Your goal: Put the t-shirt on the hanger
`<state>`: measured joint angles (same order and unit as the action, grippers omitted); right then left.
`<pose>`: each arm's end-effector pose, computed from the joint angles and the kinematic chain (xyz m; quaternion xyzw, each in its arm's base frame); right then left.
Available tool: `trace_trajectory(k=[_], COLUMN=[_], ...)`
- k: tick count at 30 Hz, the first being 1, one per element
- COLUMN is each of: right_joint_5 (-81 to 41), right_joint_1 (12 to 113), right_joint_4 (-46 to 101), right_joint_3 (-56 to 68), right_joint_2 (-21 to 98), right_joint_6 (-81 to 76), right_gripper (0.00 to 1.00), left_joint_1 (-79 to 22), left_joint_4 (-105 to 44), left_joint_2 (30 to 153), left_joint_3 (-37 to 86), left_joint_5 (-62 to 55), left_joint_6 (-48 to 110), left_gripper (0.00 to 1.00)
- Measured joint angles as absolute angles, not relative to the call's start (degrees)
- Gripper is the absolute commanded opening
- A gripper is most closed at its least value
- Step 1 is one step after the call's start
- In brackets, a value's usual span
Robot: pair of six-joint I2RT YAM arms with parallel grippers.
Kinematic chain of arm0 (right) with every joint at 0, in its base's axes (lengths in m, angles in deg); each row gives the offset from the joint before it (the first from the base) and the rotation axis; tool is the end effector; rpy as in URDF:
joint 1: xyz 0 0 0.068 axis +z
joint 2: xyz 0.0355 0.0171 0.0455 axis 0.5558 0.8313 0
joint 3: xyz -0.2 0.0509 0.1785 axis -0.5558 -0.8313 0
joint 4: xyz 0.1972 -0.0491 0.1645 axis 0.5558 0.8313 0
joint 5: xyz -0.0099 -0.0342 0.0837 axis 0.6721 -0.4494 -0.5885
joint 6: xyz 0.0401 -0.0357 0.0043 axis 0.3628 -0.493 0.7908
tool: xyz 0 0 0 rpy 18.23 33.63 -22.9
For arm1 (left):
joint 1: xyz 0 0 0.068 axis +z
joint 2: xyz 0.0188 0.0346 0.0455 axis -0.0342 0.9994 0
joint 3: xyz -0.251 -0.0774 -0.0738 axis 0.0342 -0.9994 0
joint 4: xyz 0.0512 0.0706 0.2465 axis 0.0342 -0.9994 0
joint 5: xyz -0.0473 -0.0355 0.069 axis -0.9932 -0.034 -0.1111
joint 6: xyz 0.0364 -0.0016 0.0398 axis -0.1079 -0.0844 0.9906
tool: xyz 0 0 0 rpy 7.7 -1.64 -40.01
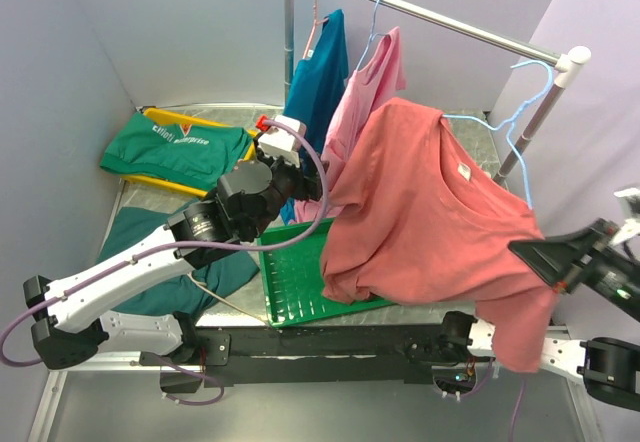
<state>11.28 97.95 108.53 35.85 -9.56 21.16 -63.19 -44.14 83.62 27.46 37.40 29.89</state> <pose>-0.0217 -0.0773 0.4920 -0.0915 0.7515 0.3624 0.5437 0.1406 -0.2157 0.4429 0.1156 0.7179 -0.2263 0.6481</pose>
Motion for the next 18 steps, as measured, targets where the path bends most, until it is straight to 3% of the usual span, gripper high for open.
trace_trajectory(k=[18], right_joint_5=[24.8], right_joint_1=[97.95], right_joint_4=[108.01], right_joint_3=[20.88], right_joint_2=[-1.49], right_joint_6=[29.38], right_gripper=[0.0], left_joint_1=[-60.96], left_joint_4=[-38.96], left_joint_2=[91.09], left_joint_3=[30.02], left_joint_5=[25.42], left_joint_6=[25.85], left_gripper=[0.69])
